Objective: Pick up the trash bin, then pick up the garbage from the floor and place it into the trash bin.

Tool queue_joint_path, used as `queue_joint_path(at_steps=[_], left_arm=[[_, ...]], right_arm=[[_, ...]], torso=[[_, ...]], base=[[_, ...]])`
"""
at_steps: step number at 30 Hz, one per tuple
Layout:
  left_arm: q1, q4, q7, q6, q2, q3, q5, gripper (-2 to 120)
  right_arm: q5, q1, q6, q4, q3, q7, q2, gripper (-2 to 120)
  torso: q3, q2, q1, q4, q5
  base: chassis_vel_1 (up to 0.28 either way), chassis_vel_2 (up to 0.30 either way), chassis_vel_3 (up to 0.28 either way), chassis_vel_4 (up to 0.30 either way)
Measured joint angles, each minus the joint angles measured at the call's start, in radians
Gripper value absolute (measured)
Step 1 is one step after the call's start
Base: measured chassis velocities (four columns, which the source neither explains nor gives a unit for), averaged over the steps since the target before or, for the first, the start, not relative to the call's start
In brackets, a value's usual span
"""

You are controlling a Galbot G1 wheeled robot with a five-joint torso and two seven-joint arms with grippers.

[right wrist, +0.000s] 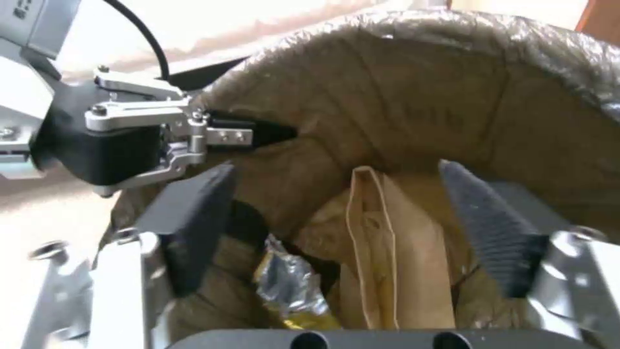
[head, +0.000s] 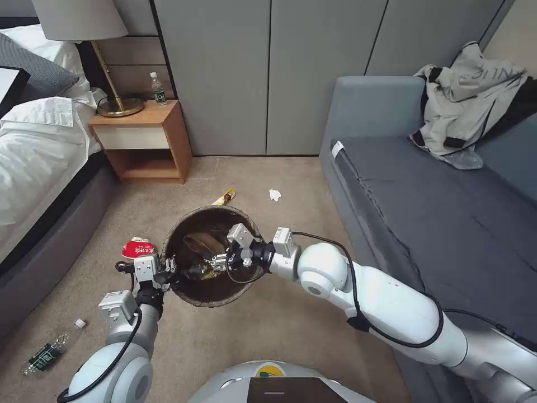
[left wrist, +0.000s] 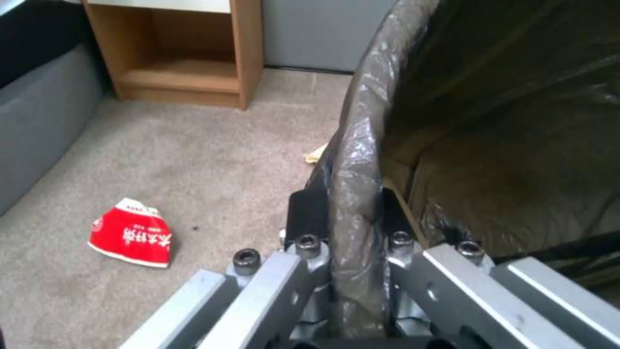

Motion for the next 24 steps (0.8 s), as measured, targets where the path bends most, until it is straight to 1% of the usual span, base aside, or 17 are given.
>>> queue_joint_path(at_steps=[2,3,6,12,16,17,21,22,24], left_arm=[[0.000,0.000,0.000,0.000,0.001,-0.002,-0.001,2],[0.000,0.000,0.000,0.000,0.001,-0.002,-0.001,2],[0.001,0.000,0.000,0.000,0.000,-0.002,-0.002,2],[0.001,0.000,0.001,0.000,0.000,-0.001,-0.002,2],[0.001,0.000,0.001,0.000,-0.002,-0.001,-0.001,2],[0.001,0.000,0.001,0.000,-0.002,-0.001,-0.001,2],[0.001,-0.001,0.002,0.000,0.009,-0.013,-0.009,2],[0.001,-0.001,0.002,0.000,0.009,-0.013,-0.009,2],[0.001,-0.003,0.002,0.000,0.010,-0.016,-0.012,2]], right_arm=[[0.000,-0.001,0.001,0.002,0.002,0.003,0.003,91],[0.000,-0.001,0.001,0.002,0.002,0.003,0.003,91],[0.000,-0.006,0.004,0.007,0.013,0.012,0.005,99],[0.003,-0.024,0.015,0.029,0.046,0.033,0.004,100],[0.035,-0.045,0.054,0.064,0.119,0.064,0.005,100],[0.035,-0.045,0.054,0.064,0.119,0.064,0.005,100],[0.044,-0.054,0.111,0.051,0.197,0.066,-0.007,100],[0.044,-0.054,0.111,0.051,0.197,0.066,-0.007,100],[0.048,-0.060,0.121,0.048,0.238,0.066,-0.012,100]], torso=[[0.000,0.000,0.000,0.0000,0.0000],[0.000,0.000,0.000,0.0000,0.0000],[0.000,0.000,0.000,0.0000,0.0000],[0.000,0.000,0.000,0.0000,0.0001],[0.000,0.000,0.000,0.0000,0.0001],[0.000,0.000,0.000,0.0000,0.0001],[0.000,0.000,0.000,0.0001,0.0001],[0.000,0.000,0.000,0.0001,0.0001],[0.000,0.000,0.000,0.0001,0.0002]], base=[[0.000,0.000,0.000,0.000],[0.000,0.000,0.000,0.000],[0.000,0.000,0.000,0.000],[0.000,0.000,0.000,0.000],[0.000,0.000,0.000,0.000],[0.000,0.000,0.000,0.000],[0.000,0.000,0.000,0.000],[0.000,0.000,0.000,0.000],[0.000,0.000,0.000,0.000]])
